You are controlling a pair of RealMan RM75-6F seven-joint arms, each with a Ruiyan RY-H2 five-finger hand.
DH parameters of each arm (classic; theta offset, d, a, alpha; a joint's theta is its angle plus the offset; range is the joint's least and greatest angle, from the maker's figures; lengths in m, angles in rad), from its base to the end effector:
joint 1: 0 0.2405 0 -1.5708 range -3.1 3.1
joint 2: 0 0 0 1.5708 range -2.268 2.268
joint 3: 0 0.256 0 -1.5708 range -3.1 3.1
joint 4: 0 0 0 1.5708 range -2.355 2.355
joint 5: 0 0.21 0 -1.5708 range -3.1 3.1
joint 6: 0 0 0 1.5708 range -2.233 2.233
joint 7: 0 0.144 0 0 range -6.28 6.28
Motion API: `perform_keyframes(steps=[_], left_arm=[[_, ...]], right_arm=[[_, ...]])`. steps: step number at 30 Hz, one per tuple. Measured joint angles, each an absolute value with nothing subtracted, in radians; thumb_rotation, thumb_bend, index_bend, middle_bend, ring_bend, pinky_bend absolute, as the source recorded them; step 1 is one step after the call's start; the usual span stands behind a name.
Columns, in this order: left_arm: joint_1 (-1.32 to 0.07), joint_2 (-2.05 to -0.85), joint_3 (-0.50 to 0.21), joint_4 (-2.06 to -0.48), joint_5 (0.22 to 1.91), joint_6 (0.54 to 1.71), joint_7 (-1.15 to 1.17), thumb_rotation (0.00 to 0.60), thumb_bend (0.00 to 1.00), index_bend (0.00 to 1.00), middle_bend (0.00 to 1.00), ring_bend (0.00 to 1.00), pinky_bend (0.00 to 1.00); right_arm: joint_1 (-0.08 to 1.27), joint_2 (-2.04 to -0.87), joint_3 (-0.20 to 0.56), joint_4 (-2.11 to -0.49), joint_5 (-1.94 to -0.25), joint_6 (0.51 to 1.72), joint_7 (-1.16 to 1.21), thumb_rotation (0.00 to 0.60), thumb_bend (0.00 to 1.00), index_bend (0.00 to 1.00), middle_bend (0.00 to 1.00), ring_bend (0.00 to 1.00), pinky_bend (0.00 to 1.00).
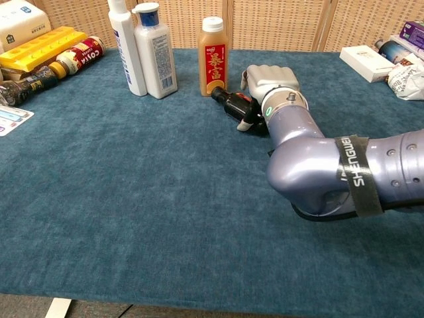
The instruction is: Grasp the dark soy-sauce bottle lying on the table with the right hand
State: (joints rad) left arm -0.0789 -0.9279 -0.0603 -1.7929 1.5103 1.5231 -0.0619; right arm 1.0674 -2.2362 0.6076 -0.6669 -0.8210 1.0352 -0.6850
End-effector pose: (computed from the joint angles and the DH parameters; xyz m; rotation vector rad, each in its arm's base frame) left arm -0.2828 0.1790 0.2068 -1.3551 -0.9024 -0.9848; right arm -0.0705 -0.4114 -0.1170 1.4481 -0.9434 0.7876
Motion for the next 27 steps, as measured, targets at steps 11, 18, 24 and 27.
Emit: perform_keyframes(steps=[11, 18, 24, 27], left_arm=[[-0.079, -0.928, -0.061, -1.791, 1.512, 1.525, -0.065, 0.600, 0.00, 0.00, 0.00, 0.00, 0.00], [-0.079, -0.928, -0.060, -1.793, 1.517, 1.526, -0.064, 0.600, 0.00, 0.00, 0.00, 0.00, 0.00], [-0.080, -0.928, -0.056, -1.799, 1.528, 1.524, -0.064, 0.600, 0.00, 0.00, 0.00, 0.00, 0.00], [-0.080, -0.926, -0.055, -1.802, 1.533, 1.526, -0.068, 0.600, 0.00, 0.00, 0.00, 0.00, 0.00]], right_arm=[[1.052, -2.221, 0.587, -0.667, -0.824, 1.044, -0.682, 0.600, 0.15, 0.49, 0.81, 0.66, 0.88], [1.021, -2.176, 0.573, -0.749, -0.843, 1.083, -0.676, 0.600, 0.16, 0.50, 0.82, 0.65, 0.90], [0.981, -2.106, 0.563, -0.900, -0.857, 1.143, -0.699, 0.600, 0.18, 0.50, 0.82, 0.65, 0.90], [0.959, -2.063, 0.557, -1.004, -0.864, 1.179, -0.725, 0.600, 0.18, 0.50, 0.82, 0.65, 0.90]])
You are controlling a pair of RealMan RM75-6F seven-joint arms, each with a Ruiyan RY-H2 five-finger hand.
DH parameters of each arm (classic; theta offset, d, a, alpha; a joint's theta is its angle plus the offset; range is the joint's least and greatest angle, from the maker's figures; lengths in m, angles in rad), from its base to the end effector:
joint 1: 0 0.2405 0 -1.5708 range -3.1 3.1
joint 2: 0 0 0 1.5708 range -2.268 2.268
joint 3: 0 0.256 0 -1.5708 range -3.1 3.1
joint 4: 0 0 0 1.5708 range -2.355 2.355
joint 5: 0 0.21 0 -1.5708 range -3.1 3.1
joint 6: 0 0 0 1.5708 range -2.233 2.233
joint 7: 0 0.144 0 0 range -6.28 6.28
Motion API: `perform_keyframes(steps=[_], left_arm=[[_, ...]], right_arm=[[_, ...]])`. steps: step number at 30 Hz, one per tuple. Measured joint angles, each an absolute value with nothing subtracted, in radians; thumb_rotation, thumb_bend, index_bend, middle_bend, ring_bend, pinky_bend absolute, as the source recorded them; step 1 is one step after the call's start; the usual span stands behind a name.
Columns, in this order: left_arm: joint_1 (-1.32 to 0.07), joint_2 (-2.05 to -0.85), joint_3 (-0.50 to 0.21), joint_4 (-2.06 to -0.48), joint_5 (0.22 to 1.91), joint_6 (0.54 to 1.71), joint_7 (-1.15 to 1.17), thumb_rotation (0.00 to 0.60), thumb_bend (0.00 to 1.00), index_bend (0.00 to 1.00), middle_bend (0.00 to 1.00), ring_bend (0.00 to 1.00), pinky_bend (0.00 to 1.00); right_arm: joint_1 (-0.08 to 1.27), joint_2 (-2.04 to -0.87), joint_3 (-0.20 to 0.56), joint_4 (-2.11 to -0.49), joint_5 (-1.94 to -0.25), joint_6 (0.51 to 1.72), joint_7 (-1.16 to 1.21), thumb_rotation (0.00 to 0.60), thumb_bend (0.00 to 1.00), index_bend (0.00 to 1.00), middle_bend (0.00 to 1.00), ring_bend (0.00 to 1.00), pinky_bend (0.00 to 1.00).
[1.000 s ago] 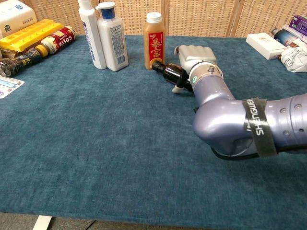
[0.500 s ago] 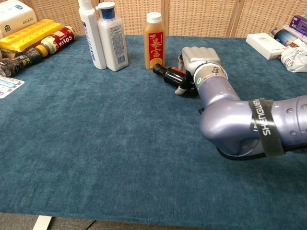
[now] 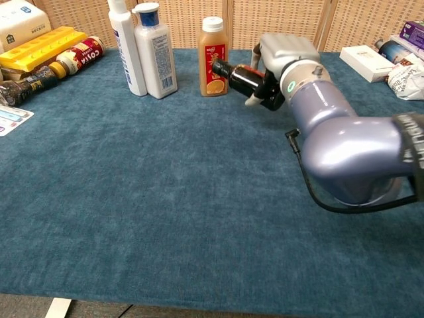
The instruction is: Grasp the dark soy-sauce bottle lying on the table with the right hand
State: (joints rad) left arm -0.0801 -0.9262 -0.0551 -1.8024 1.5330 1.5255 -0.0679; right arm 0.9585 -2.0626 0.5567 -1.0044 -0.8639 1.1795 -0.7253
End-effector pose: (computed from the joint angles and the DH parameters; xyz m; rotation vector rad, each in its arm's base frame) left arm -0.2782 0.1780 0.2048 -1.3725 -0.9062 -1.0050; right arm -0.0654 -0.4056 -0.0674 1.4013 -0.8819 0.9118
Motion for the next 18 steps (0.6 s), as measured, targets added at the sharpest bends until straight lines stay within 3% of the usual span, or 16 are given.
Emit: perform_keyframes(steps=[9, 18], left_arm=[[-0.076, -0.920, -0.048, -1.813, 1.560, 1.539, -0.076, 0.600, 0.00, 0.00, 0.00, 0.00, 0.00], [-0.076, -0.919, -0.045, -1.818, 1.566, 1.540, -0.075, 0.600, 0.00, 0.00, 0.00, 0.00, 0.00]], right_arm=[[0.904, -1.909, 0.549, -1.351, -0.875, 1.293, -0.835, 0.600, 0.19, 0.50, 0.82, 0.66, 0.90], [0.939, -1.806, 0.607, -1.526, -0.848, 1.367, -0.945, 0.600, 0.19, 0.50, 0.82, 0.66, 0.90]])
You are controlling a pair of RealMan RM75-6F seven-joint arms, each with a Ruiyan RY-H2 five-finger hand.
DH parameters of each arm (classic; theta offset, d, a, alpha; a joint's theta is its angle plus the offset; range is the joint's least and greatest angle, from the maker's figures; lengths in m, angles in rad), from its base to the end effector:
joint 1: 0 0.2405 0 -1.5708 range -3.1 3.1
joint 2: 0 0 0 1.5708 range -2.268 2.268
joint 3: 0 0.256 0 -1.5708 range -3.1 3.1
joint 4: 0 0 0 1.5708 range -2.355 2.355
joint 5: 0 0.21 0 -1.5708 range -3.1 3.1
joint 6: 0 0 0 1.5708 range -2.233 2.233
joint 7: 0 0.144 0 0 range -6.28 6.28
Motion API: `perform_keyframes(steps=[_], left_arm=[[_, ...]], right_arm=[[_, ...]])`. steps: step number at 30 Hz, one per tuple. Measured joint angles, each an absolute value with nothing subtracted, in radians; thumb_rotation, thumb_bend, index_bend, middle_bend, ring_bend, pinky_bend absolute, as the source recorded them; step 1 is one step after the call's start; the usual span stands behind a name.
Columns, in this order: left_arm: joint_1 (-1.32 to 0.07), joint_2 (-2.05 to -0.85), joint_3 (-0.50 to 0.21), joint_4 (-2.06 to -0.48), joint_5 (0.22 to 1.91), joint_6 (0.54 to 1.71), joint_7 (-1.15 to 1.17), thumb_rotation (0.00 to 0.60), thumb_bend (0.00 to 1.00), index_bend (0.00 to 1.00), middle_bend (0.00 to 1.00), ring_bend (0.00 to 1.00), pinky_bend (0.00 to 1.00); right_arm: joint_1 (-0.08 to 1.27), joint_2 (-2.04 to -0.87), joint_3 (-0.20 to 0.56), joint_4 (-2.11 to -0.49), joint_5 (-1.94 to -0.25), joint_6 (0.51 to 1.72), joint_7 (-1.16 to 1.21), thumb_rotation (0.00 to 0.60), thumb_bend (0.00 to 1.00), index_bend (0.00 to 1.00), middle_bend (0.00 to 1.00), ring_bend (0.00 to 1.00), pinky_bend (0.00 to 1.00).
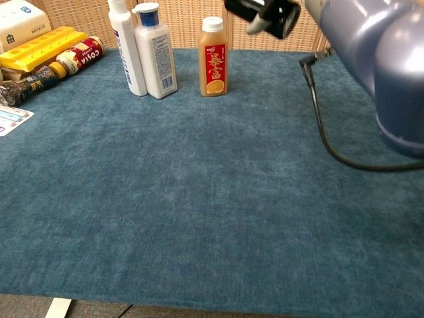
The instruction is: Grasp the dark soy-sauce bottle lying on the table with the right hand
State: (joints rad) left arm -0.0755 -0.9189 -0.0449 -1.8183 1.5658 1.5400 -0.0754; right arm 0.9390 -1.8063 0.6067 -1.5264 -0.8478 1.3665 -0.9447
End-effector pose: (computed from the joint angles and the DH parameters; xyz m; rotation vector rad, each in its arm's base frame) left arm -0.2721 0.1741 0.2043 -1.3898 -0.9064 -1.0320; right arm -0.0102 -0.3877 0.0276 1.3530 -0.7547 1.0694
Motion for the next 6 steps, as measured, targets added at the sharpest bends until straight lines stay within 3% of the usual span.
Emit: perform_keyframes(steps=[6], left_arm=[[-0.076, -0.919, -0.044, -1.820, 1.571, 1.542, -0.074, 0.600, 0.00, 0.00, 0.00, 0.00, 0.00]], right_arm=[[0.967, -1.783, 0.618, -1.568, -0.821, 1.398, -0.973, 0.600, 0.19, 0.50, 0.82, 0.65, 0.90]])
